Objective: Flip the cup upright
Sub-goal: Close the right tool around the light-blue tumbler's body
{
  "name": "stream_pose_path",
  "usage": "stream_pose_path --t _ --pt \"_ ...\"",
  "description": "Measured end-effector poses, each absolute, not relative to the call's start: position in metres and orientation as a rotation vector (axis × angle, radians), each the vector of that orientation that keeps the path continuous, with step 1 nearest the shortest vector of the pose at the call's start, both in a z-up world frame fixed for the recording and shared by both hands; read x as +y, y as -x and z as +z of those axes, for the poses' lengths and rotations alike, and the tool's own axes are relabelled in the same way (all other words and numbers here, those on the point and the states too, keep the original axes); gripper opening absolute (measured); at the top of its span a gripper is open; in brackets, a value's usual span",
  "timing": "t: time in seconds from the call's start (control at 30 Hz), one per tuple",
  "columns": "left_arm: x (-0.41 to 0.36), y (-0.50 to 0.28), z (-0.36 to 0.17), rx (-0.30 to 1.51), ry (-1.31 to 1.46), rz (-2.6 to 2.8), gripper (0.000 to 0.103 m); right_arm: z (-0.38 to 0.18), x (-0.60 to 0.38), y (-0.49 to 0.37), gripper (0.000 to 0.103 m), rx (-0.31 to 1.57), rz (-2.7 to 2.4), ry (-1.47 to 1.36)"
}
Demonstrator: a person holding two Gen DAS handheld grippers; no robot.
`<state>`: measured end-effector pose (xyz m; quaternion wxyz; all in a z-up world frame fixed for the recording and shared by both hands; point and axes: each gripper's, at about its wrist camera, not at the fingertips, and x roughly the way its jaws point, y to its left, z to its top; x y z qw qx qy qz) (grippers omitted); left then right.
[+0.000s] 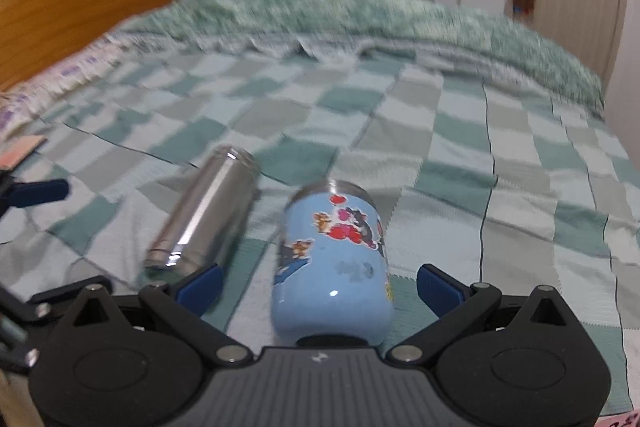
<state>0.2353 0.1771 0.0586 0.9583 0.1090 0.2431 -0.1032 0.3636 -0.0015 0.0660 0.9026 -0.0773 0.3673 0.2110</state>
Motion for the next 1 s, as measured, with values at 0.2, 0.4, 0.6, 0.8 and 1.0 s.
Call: stream_pose_path --t 0.2,0.4,0.6,0.8,1.0 --pt "0.183 -0.262 0.048 0.535 -0.264 -0.303 0.103 0.049 0.012 -0.405 0.096 0.897 0.429 0.169" --pt "0.181 -0.273 0.04 0.54 -0.263 -0.359 0.103 0.025 0.018 -0.428 0.083 1.003 0.426 0.177" --pt "0.18 -0.275 0.039 0.543 -0.247 -0.369 0.103 0.026 0.016 -0.425 0.083 0.991 0.429 0.155" --pt "0.179 -0.266 0.045 0.534 -0.231 -0.373 0.103 0.031 0.008 -0.412 0.083 0.98 0.431 0.102" --pt "0.175 -0.249 0.056 0.525 -0.224 -0.378 0.103 0.046 -0.004 -0.387 0.083 0.953 0.427 0.06"
